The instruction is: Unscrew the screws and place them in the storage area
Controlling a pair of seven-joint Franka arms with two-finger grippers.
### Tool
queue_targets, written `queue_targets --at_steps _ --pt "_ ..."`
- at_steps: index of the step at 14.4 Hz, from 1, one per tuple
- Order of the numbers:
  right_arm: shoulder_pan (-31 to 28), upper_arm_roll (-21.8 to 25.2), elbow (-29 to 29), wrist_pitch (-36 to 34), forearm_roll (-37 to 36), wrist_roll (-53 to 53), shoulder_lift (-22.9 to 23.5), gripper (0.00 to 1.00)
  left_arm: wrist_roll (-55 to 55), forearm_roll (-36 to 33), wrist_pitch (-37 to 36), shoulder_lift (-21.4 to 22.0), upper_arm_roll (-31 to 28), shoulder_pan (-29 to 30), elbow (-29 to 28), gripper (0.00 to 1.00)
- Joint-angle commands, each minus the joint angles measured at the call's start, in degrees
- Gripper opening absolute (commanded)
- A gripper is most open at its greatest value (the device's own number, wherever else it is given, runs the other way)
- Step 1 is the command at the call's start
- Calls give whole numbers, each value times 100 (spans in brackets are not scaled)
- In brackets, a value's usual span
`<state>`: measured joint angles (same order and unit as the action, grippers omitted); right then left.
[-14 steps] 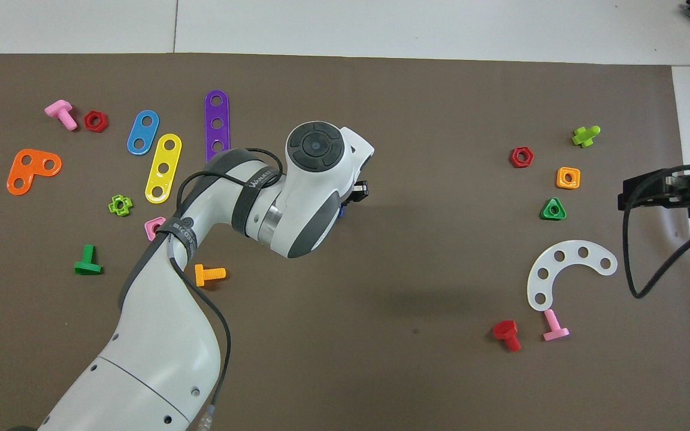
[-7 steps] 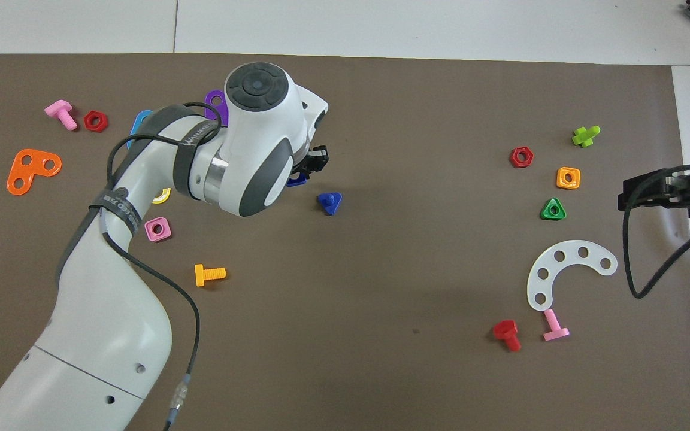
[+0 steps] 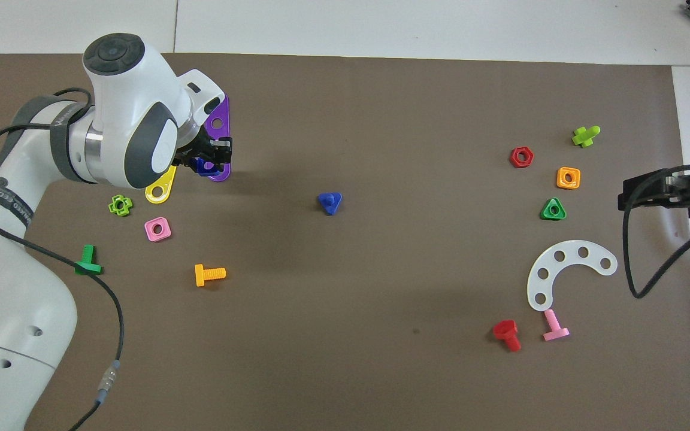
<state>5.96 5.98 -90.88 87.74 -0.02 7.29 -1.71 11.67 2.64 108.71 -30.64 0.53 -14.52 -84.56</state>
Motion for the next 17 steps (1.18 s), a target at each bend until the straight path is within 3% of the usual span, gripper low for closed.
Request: queue_targets --at_steps 1,4,5,6,7,8,12,15,17 --pt "-34 -18 -62 -55 107 -149 -75 100 -445 -18 465 593 43 89 -1174 34" --pt "-77 -9 -62 -64 107 -158 -75 100 -455 -18 913 778 52 72 -1781 35" --pt "-87 -9 -62 -64 107 -157 -75 100 -455 -18 1036 805 52 63 -1905 43" --pt "-87 -9 -62 -82 107 -157 -84 100 -438 -18 1142 823 43 46 -2002 58" --pt "-87 -9 -62 -82 107 -157 -84 100 -429 -18 1178 840 52 37 -2020 88" --pt "-78 -18 -88 -56 116 -166 -92 100 -429 -18 1170 832 43 37 -1977 100" --pt "-16 -61 -395 102 134 -254 -154 100 -464 -18 968 928 52 299 -1503 100" --pt "571 -79 -711 1013 283 384 -84 100 -482 -35 118 1042 52 712 -775 100" --pt "1054 -79 -678 1489 283 1017 353 100 -621 -97 -436 1043 43 897 -309 100"
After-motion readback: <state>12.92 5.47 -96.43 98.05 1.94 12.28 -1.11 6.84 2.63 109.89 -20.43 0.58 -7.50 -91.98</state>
